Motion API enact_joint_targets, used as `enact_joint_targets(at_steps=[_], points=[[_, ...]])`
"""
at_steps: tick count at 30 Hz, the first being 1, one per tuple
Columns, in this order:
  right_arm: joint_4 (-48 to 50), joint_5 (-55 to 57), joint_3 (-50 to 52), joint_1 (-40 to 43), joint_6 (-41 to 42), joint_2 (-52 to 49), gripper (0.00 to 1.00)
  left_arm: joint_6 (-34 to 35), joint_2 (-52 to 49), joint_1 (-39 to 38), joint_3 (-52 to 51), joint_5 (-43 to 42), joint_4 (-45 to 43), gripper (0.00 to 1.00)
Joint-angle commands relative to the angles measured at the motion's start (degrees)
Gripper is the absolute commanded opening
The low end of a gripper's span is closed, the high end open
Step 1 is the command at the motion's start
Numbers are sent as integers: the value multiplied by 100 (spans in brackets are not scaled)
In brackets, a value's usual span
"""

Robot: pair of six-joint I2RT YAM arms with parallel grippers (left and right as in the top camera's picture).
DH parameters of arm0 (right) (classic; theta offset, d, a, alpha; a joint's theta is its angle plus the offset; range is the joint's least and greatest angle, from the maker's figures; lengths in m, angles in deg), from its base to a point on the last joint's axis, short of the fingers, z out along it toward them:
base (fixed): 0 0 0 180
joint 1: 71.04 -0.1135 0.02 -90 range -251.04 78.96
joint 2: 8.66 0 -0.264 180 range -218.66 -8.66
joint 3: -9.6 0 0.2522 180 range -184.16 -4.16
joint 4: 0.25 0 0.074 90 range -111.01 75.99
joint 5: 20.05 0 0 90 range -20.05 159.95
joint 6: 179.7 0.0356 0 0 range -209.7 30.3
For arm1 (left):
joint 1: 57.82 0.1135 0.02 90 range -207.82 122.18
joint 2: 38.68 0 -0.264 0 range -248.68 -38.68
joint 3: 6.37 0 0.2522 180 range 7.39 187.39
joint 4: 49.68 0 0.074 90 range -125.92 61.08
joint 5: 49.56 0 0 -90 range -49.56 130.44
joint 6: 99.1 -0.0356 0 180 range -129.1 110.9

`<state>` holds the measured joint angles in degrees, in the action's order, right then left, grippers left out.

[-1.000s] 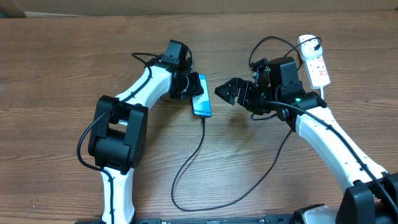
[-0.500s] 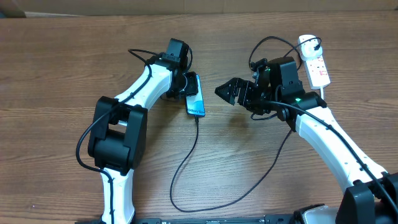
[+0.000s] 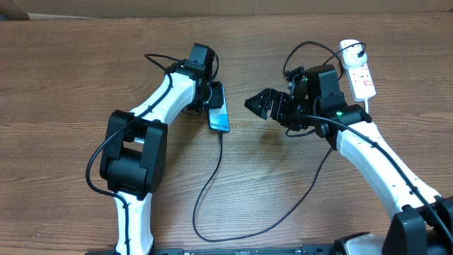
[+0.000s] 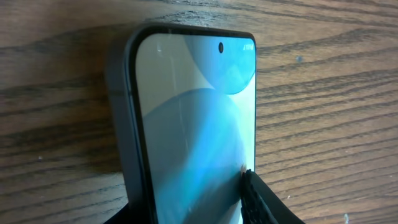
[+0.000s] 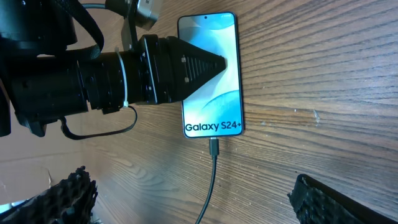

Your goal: Plug charger to phone and switch on socket

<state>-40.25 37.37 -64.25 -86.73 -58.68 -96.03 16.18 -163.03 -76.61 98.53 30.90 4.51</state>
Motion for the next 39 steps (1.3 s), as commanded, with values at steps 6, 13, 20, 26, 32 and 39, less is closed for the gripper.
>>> enact_joint_targets(at_steps=[6,13,20,26,32,39], points=[[15,61,-37,33,-109,59,100,-328,-127,0,-103,763,114,31],[17,61,-37,33,-109,59,100,-348,-197,0,-105,977,140,32],[20,61,-37,33,-107,59,100,-348,-197,0,-105,1019,122,36],[17,61,-35,33,-109,59,100,-352,-199,0,-105,1021,120,41],[17,61,-35,33,-109,59,100,-415,-199,0,-105,1021,116,42],[15,61,-35,33,-109,59,100,-413,-199,0,-105,1126,120,44]])
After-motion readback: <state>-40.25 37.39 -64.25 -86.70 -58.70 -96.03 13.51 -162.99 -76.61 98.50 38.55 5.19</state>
